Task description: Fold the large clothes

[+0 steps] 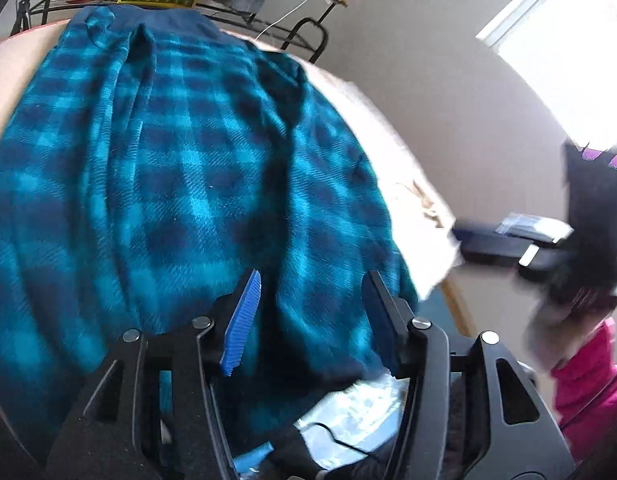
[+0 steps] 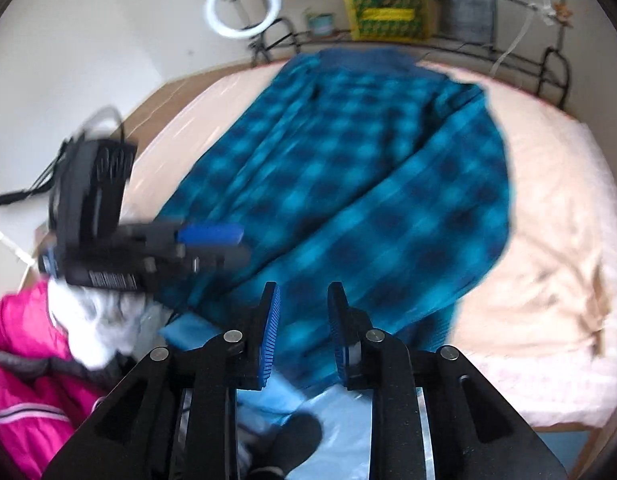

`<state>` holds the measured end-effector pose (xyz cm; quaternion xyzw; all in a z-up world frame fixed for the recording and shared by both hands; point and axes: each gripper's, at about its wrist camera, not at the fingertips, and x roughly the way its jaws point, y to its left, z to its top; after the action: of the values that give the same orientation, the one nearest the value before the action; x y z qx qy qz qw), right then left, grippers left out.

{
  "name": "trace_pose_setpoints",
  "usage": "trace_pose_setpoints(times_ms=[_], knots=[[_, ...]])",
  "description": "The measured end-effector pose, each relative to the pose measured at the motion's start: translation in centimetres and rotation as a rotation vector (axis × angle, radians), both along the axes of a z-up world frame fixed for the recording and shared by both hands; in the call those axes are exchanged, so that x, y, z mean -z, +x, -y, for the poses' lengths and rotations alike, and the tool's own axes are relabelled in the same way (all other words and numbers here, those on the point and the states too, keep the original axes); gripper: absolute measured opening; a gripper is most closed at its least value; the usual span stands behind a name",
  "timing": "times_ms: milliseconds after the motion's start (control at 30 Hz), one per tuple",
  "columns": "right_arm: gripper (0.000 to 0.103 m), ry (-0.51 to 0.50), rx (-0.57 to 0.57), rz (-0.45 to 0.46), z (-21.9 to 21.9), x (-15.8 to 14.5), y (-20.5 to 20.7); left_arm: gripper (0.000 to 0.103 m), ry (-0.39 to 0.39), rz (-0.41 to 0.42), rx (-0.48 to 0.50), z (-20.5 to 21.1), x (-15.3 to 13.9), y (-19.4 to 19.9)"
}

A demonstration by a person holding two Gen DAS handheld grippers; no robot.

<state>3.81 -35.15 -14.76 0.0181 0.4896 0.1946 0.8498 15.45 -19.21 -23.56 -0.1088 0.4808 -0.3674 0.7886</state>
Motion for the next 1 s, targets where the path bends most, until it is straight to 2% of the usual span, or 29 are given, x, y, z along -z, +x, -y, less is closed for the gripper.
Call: trace_pose_setpoints(times_ms=[100, 200, 300, 367, 400, 433, 567, 767, 1000], knots=[[0.023, 0.009, 0.074, 0.025, 2.8, -1.5, 3.0, 0.054, 0.016, -0.021, 0.018, 1.1, 1.2, 0.7], [0.03, 0.005, 0.138, 0.048, 5.4, -2.3, 6.7, 0.054, 0.042, -0.019, 0.047, 2.2, 2.3, 0.9], [0.032, 0.013, 0.196, 0.052, 7.6, -2.5, 10.7, 0.053, 0.067, -0.018, 0.062, 3.1, 2.9, 1.0], [0.032, 0.032, 0.24, 0.049, 9.0, -2.3, 13.9, 0.034, 0.07, -0.029, 0.07, 3.4, 3.3, 1.0], [0.032, 0.04, 0.26, 0.046, 9.7, -2.0, 15.5, 0.017, 0.083, -0.033, 0.072, 3.7, 3.6, 1.1], [0.032, 0.044, 0.277, 0.043, 10.1, -1.6, 16.9, 0.006, 0.089, -0.031, 0.075, 3.9, 3.7, 1.1], [0.032, 0.04, 0.32, 0.027, 11.4, -0.1, 21.5, 0.002, 0.051, -0.046, 0.093, 4.0, 3.3, 1.4], [0.032, 0.038, 0.371, -0.014, 12.2, 3.1, 27.7, 0.001, -0.054, -0.063, 0.119, 3.8, 1.5, 0.9], [0.032, 0.017, 0.485, -0.044, 13.8, 6.1, 33.2, 0.001, -0.104, -0.034, 0.178, 4.7, -0.5, 0.4]])
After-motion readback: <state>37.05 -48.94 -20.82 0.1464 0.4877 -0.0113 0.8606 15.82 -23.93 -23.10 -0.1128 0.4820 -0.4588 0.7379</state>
